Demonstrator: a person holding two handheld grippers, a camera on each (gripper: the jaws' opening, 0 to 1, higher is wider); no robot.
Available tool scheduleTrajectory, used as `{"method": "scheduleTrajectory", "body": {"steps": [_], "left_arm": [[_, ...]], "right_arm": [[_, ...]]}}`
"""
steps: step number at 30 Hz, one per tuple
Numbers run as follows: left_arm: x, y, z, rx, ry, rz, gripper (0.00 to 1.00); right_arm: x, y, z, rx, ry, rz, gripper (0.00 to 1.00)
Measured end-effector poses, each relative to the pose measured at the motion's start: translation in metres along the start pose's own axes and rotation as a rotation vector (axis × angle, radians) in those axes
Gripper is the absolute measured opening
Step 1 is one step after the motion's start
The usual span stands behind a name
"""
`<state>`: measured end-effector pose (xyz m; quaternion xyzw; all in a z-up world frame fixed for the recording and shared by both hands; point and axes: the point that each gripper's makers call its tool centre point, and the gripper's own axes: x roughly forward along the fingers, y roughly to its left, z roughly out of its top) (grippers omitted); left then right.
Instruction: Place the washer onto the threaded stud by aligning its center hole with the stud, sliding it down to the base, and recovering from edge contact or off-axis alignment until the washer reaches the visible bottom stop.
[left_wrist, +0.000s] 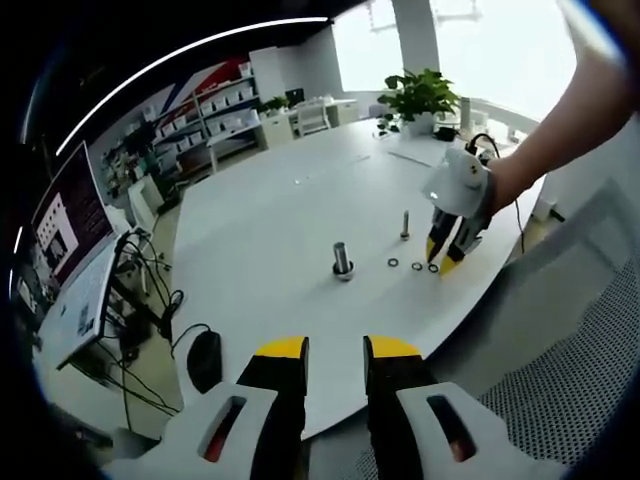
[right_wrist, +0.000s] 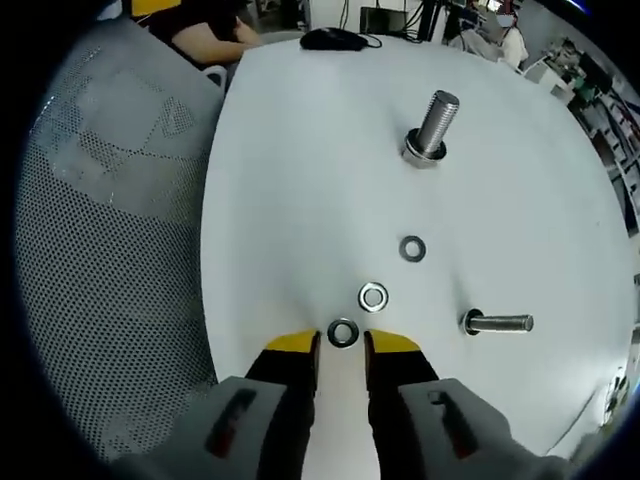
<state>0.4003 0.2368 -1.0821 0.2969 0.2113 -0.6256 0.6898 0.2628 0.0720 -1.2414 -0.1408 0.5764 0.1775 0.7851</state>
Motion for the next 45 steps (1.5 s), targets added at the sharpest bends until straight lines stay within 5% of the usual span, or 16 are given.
{"method": "scheduleTrajectory", "body": {"steps": [7,17,21,29,37,45], "left_arm": [[0.000,-0.002,0.000,0.002,0.002,-0.003,0.20],[0.000,-0.002,-0.002,0.006,0.009,-0.008,0.20],[0.000,-0.003,-0.002,0.011,0.015,-0.010,0.20],[0.000,-0.005,-0.003,0.015,0.021,-0.018,0.19],[0.001,-0.004,-0.004,0.016,0.020,-0.020,0.19],[0.001,-0.005,-0.003,0.015,0.017,-0.019,0.19]], "right_arm": [[0.006,-0.004,-0.001,-0.015,0.041,0.018,0.16],[0.004,0.000,0.000,-0.046,0.181,0.000,0.15],[0.005,-0.002,-0.001,-0.028,0.160,-0.017,0.15],[0.002,-0.003,-0.002,0.101,-0.002,-0.041,0.14],[-0.007,-0.003,-0.003,0.131,-0.023,-0.068,0.14],[-0.020,-0.029,-0.013,0.196,-0.043,-0.097,0.14]]}}
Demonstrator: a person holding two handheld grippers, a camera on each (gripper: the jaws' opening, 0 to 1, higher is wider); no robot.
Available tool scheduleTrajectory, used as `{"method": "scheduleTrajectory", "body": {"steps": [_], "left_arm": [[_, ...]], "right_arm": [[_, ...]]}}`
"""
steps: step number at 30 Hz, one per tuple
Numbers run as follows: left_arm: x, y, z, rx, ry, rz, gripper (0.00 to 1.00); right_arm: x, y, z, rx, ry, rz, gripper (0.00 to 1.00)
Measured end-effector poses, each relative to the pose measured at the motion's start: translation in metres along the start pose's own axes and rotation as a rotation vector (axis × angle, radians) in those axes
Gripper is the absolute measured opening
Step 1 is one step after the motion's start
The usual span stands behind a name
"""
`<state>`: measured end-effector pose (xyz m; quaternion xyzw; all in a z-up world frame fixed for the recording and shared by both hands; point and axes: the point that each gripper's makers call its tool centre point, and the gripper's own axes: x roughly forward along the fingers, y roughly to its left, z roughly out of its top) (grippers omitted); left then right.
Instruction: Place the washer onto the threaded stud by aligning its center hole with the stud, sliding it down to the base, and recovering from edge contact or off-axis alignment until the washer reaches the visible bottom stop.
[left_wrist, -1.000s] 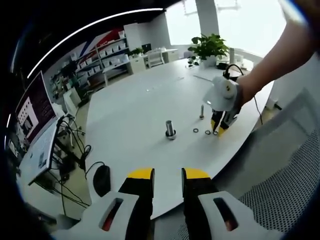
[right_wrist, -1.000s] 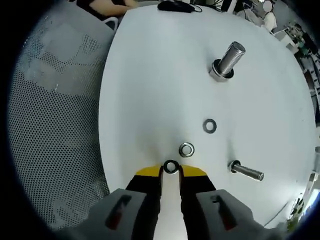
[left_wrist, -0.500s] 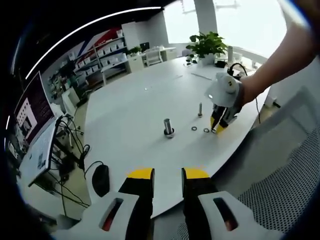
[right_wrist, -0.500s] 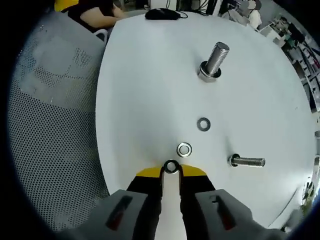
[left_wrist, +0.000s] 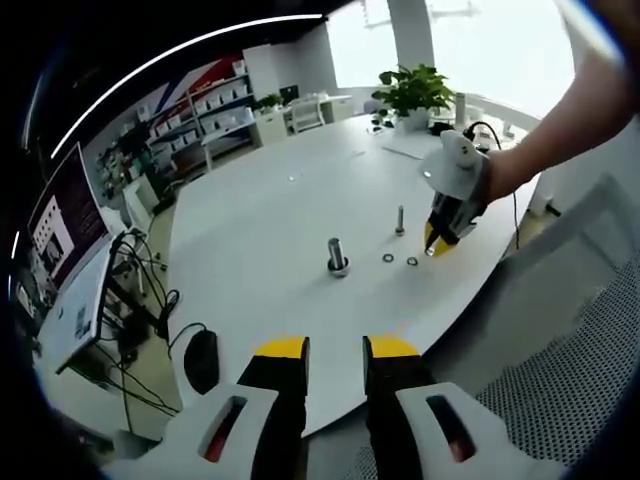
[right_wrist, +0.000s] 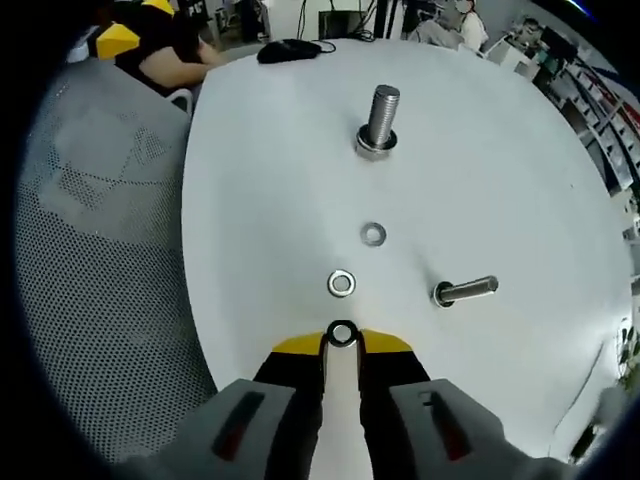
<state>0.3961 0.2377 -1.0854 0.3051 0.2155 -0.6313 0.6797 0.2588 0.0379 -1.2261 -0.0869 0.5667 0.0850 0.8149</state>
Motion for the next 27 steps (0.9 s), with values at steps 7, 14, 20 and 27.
{"method": "scheduleTrajectory", "body": {"steps": [7,14,20,27], "left_arm": [[0.000,-0.001,-0.001,0.005,0.007,-0.002,0.19],[0.000,0.000,-0.002,0.005,0.008,-0.001,0.19],[0.000,0.001,-0.002,0.002,0.006,0.003,0.19],[0.000,0.002,-0.002,0.000,0.006,0.007,0.19]], "right_arm": [[-0.022,-0.027,0.013,0.055,-0.055,-0.044,0.14],[-0.034,-0.045,0.025,0.019,-0.111,-0.094,0.14],[-0.045,-0.052,0.034,0.000,-0.149,-0.142,0.14],[-0.039,-0.054,0.037,-0.021,-0.135,-0.143,0.14]]}}
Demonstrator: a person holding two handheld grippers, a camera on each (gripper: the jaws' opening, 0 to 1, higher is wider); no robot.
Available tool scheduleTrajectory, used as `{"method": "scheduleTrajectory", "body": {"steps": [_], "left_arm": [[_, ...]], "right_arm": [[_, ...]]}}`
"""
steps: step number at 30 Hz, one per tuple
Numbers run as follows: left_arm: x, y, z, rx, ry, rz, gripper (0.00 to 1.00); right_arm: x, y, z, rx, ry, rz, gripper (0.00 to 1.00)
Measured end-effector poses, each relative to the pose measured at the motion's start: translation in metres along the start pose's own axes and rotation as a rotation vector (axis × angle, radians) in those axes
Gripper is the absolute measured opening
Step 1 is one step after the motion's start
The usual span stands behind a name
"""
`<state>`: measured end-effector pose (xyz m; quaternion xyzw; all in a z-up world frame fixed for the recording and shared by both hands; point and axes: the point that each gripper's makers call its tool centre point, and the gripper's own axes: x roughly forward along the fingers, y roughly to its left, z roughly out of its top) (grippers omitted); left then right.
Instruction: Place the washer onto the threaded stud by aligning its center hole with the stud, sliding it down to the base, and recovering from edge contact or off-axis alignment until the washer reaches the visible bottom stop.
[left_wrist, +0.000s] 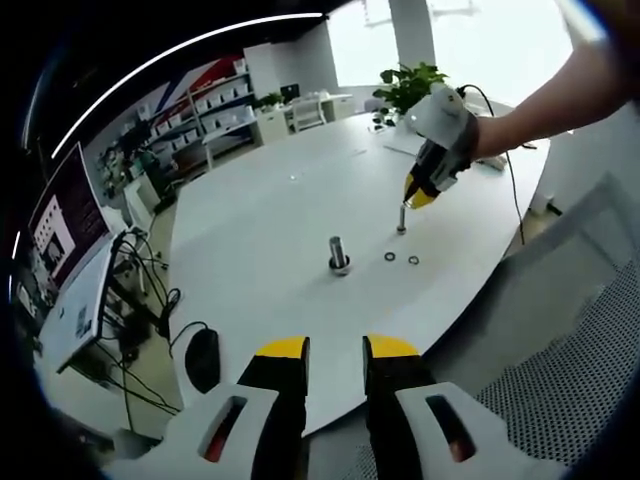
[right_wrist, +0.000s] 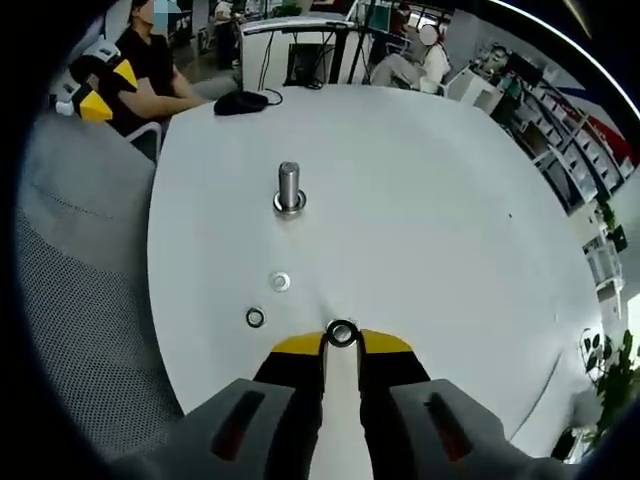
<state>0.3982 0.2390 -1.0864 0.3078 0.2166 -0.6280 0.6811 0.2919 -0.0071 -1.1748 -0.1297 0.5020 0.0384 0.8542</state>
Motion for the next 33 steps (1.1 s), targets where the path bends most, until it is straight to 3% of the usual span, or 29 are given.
{"method": "scheduleTrajectory", "body": {"steps": [14,33], "left_arm": [[0.001,0.001,-0.002,-0.003,0.004,0.000,0.19],[0.001,0.000,-0.002,-0.009,0.010,0.000,0.19]], "right_arm": [[0.010,-0.010,-0.001,-0.012,0.026,-0.002,0.14],[0.030,-0.007,-0.009,-0.017,0.087,0.039,0.14]]}}
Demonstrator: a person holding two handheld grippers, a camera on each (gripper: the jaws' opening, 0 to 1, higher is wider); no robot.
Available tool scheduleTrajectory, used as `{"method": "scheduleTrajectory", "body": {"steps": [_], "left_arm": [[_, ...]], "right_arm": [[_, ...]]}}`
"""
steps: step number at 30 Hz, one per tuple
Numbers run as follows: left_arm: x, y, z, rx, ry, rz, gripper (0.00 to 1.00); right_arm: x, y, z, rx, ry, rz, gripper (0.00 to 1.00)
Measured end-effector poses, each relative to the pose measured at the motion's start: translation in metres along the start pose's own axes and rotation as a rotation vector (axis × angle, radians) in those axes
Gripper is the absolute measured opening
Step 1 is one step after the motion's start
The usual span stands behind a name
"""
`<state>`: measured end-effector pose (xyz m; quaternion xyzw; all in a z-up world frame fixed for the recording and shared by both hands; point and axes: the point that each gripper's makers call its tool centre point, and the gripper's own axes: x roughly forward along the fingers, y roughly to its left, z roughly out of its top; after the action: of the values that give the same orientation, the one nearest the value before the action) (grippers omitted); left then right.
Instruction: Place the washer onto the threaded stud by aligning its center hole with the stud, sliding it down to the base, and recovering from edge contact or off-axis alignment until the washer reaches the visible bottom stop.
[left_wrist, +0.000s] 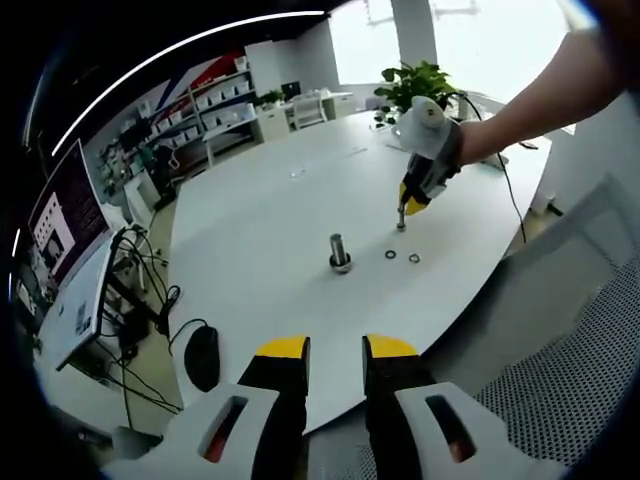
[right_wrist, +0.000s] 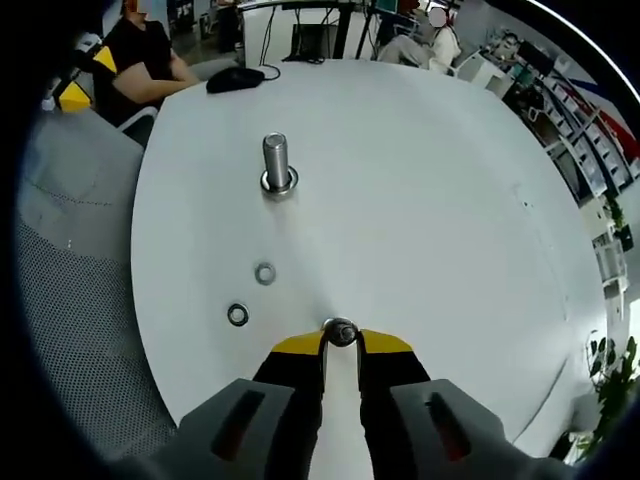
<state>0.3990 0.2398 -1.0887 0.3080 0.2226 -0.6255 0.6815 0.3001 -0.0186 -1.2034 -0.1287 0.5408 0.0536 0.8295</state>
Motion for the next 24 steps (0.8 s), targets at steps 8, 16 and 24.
{"method": "scheduleTrajectory", "body": {"steps": [8,16,24], "left_arm": [[0.000,-0.001,0.000,0.001,0.002,-0.003,0.19],[0.001,-0.002,0.000,0.004,0.005,-0.009,0.18],[0.001,-0.002,-0.002,0.006,0.016,-0.012,0.18]], "right_arm": [[0.010,0.007,-0.013,0.010,0.035,0.035,0.06],[0.019,0.007,-0.019,0.017,0.054,0.041,0.09],[0.012,0.011,-0.023,0.030,0.047,0.035,0.13]]}}
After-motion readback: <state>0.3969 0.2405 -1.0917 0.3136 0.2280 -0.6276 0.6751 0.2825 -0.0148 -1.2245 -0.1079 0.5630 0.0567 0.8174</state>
